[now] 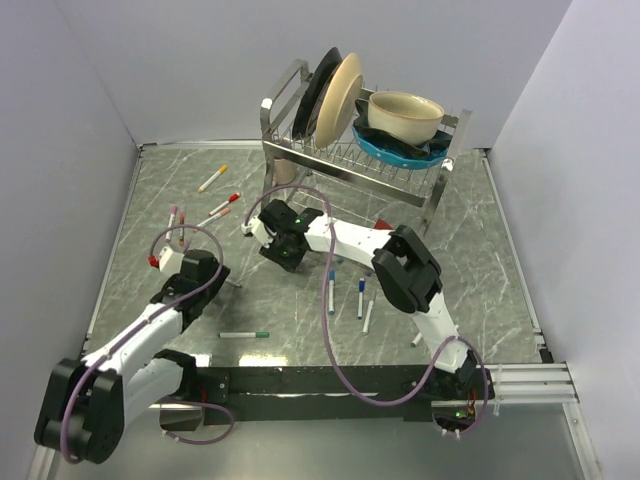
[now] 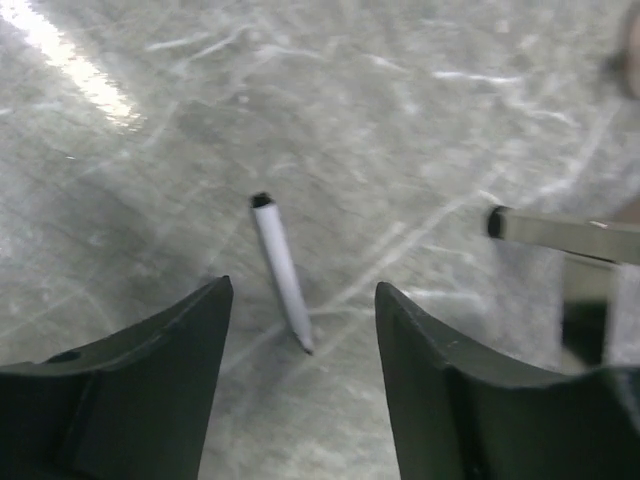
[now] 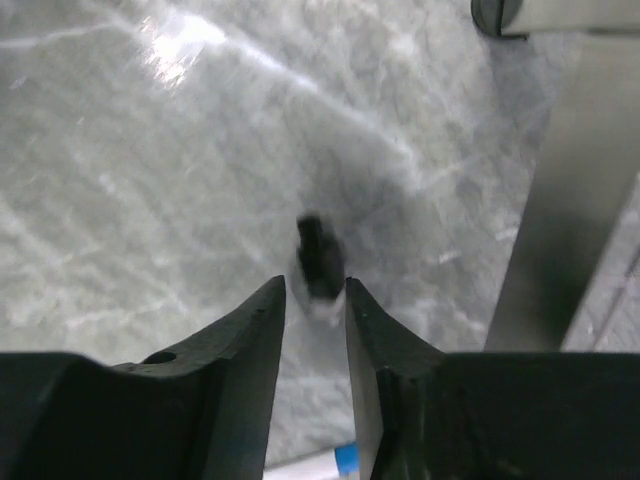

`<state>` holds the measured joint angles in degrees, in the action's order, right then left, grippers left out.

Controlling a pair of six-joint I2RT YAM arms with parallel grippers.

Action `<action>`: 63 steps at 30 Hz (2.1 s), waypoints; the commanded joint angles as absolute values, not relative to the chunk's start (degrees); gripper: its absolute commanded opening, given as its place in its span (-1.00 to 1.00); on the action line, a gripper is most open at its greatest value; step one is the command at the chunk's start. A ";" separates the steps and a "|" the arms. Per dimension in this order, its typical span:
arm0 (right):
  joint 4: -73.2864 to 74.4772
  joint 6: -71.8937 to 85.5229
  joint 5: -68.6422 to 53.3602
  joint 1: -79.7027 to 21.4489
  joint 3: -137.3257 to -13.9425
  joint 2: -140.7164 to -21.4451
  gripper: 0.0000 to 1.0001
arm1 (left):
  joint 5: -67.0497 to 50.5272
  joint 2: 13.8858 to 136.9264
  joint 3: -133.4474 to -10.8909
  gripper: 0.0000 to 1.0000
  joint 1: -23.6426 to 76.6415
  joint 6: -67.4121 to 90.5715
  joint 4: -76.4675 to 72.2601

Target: Open the pen caps

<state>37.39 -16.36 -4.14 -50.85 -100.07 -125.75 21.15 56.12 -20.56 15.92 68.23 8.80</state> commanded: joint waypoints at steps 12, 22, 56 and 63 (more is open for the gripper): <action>41.93 -32.16 -29.44 -52.82 -77.63 -90.66 0.55 | 5.80 26.98 -25.48 0.75 15.73 71.71 33.46; 36.21 -32.43 -34.98 -51.68 -60.73 -78.83 1.00 | 4.30 31.20 -31.20 0.69 16.70 74.70 55.09; 38.94 -32.52 -34.54 -51.94 -62.58 -82.71 1.00 | 11.42 58.71 -26.98 0.20 30.50 89.83 47.81; 39.29 -32.96 -35.16 -52.03 -62.49 -82.27 1.00 | 14.50 64.42 -30.14 -0.14 30.50 86.05 47.29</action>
<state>39.24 -31.92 -34.54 -51.88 -61.10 -83.83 7.60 61.45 -28.86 30.48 88.12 51.48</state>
